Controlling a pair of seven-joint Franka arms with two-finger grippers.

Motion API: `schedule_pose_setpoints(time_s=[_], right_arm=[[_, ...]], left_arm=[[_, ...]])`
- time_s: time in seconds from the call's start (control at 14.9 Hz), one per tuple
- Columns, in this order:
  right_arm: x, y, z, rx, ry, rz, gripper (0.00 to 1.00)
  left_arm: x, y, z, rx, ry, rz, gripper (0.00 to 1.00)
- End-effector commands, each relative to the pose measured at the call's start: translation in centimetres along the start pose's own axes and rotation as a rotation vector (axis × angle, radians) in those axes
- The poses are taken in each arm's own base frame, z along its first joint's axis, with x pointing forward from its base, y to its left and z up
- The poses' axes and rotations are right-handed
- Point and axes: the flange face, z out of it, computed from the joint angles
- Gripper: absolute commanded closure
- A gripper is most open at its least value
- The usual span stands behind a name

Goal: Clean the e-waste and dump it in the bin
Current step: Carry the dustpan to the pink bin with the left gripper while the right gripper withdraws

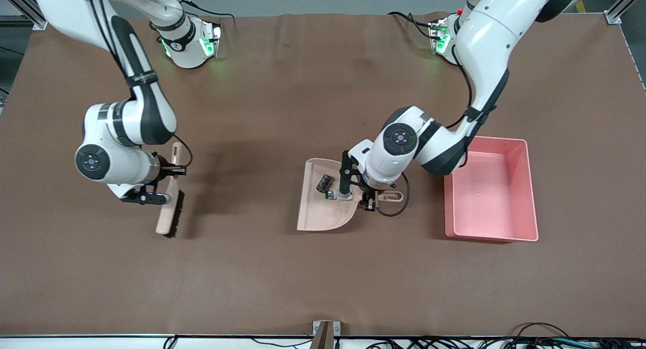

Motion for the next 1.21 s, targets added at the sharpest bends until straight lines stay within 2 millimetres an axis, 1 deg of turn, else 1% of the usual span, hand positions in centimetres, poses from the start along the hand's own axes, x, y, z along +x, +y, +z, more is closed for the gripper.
schedule_pose_setpoints(time_s=[0.0,0.07,0.27,0.34,0.4,0.47,0.54,0.67,0.74,0.81,0.87,0.94,1.01,1.08,1.14], right_arm=[[-5.4,2.3,1.4,-0.017,0.023,-0.006,1.0],[-6.6,3.6,2.1,-0.017,0.028,0.008,1.0],[-10.4,4.7,4.5,-0.031,0.012,-0.006,1.0],[-11.2,5.2,5.4,-0.043,0.041,-0.016,1.0],[-11.4,6.6,6.4,-0.039,0.061,0.005,1.0],[-11.3,7.1,6.6,-0.036,0.068,0.011,1.0],[-11.4,7.2,6.7,-0.036,0.064,0.0,1.0],[-11.5,7.3,7.0,-0.037,0.056,0.0,1.0],[-11.5,7.3,7.0,-0.037,0.054,-0.001,1.0],[-11.5,7.3,7.0,-0.037,0.054,0.002,0.93],[-11.4,7.3,7.0,-0.037,0.054,0.002,0.76],[-11.4,7.3,7.0,-0.038,0.053,-0.001,0.58],[-11.3,7.3,7.0,-0.039,0.056,-0.002,0.47],[-11.3,7.5,7.0,-0.043,0.056,-0.003,0.46],[-11.2,7.6,7.1,-0.044,0.055,-0.002,0.42]], left_arm=[[-3.7,-2.0,-4.9,0.024,0.014,-0.019,1.0],[-4.9,-2.5,-6.0,0.03,0.006,-0.033,1.0],[-10.0,-4.3,-9.0,0.041,-0.004,-0.107,1.0],[-12.0,-4.8,-10.3,0.043,-0.002,-0.136,1.0],[-14.1,-5.3,-11.3,0.04,-0.002,-0.164,1.0],[-16.3,-5.7,-12.8,0.045,-0.006,-0.19,1.0],[-18.4,-5.9,-14.3,0.044,-0.01,-0.202,1.0],[-22.5,-6.0,-15.9,0.027,-0.034,-0.2,1.0],[-24.2,-6.2,-16.7,0.035,-0.043,-0.18,1.0],[-26.2,-6.3,-17.0,0.036,-0.049,-0.161,1.0],[-28.6,-6.4,-17.4,0.037,-0.052,-0.145,1.0],[-30.0,-6.3,-18.0,0.041,-0.06,-0.121,1.0],[-31.5,-6.1,-18.1,0.015,-0.07,-0.103,1.0],[-33.4,-5.7,-18.0,-0.012,-0.081,-0.101,1.0],[-34.9,-5.5,-18.3,-0.024,-0.091,-0.089,1.0]])
